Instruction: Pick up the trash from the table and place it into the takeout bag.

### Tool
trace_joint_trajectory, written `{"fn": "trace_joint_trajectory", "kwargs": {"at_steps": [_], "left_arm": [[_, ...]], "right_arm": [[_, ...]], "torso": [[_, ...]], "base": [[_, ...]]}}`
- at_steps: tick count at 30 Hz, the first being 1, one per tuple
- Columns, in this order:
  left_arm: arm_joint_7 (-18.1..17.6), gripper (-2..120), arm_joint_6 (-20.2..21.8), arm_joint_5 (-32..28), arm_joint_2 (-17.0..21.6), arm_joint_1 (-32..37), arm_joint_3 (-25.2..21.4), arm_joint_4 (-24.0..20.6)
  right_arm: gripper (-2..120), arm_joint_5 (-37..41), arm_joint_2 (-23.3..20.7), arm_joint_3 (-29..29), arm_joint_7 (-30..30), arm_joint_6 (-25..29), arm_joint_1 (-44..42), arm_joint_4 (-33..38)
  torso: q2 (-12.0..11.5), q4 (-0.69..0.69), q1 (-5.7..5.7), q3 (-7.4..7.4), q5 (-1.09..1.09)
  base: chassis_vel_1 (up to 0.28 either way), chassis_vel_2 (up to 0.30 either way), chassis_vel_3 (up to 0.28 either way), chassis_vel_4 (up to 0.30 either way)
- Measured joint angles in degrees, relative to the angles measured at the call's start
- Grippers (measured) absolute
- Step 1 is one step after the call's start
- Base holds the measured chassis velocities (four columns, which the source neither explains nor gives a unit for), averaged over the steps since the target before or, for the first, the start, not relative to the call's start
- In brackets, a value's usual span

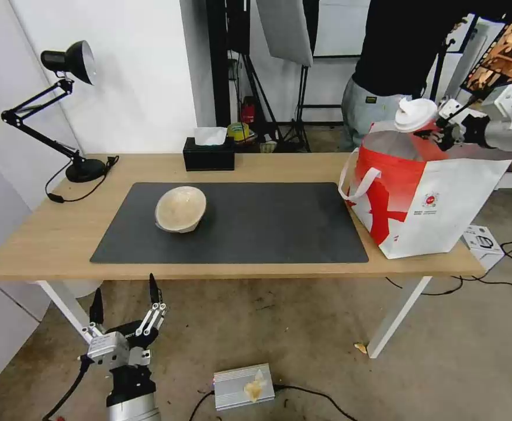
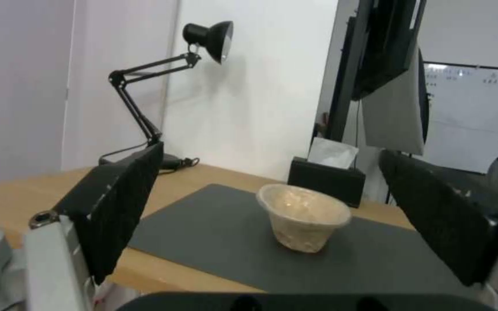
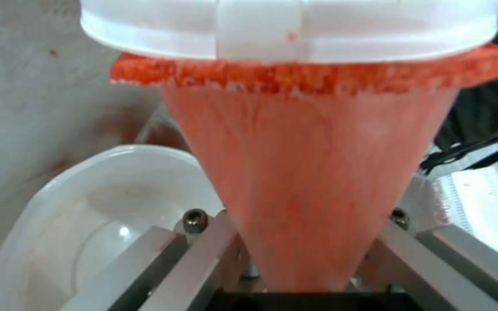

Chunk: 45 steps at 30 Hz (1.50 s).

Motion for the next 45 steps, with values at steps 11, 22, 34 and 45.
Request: {"fn": "trace_joint_trajectory", "kwargs": {"at_steps": [11, 22, 34, 45], "left_arm": [[0.0, 100, 0.0, 0.6, -0.5, 0.3, 0.1, -0.1], [0.1, 100, 0.0, 0.8, -0.7, 0.4, 0.1, 0.1], [0.2, 100, 0.0, 1.1, -1.5, 1.1, 0.0, -1.3], [0.1, 100, 0.0, 1.2, -1.5, 1.3, -0.1, -1.8]], "right_arm": [[3, -1.9, -0.2, -0.4, -2.5, -0.3, -0.2, -0.3], [12, -4.5, -0.3, -2.5, -4.6, 0.9, 1.5, -0.7], [53, -8.0, -0.5, -8.0, -7.1, 3.0, 6.7, -0.9], [92, -8.2, -0.1, -10.1, -7.1, 3.1, 8.9, -1.7]], "torso": [[0.0, -0.01, 0.00, 0.00, 0.00], [0.0, -0.01, 0.00, 0.00, 0.00], [0.0, 0.00, 0.00, 0.00, 0.00], [0.0, -0.01, 0.00, 0.00, 0.00]], "base": [[0.000, 0.000, 0.000, 0.000], [0.000, 0.000, 0.000, 0.000], [0.000, 0.000, 0.000, 0.000], [0.000, 0.000, 0.000, 0.000]]}}
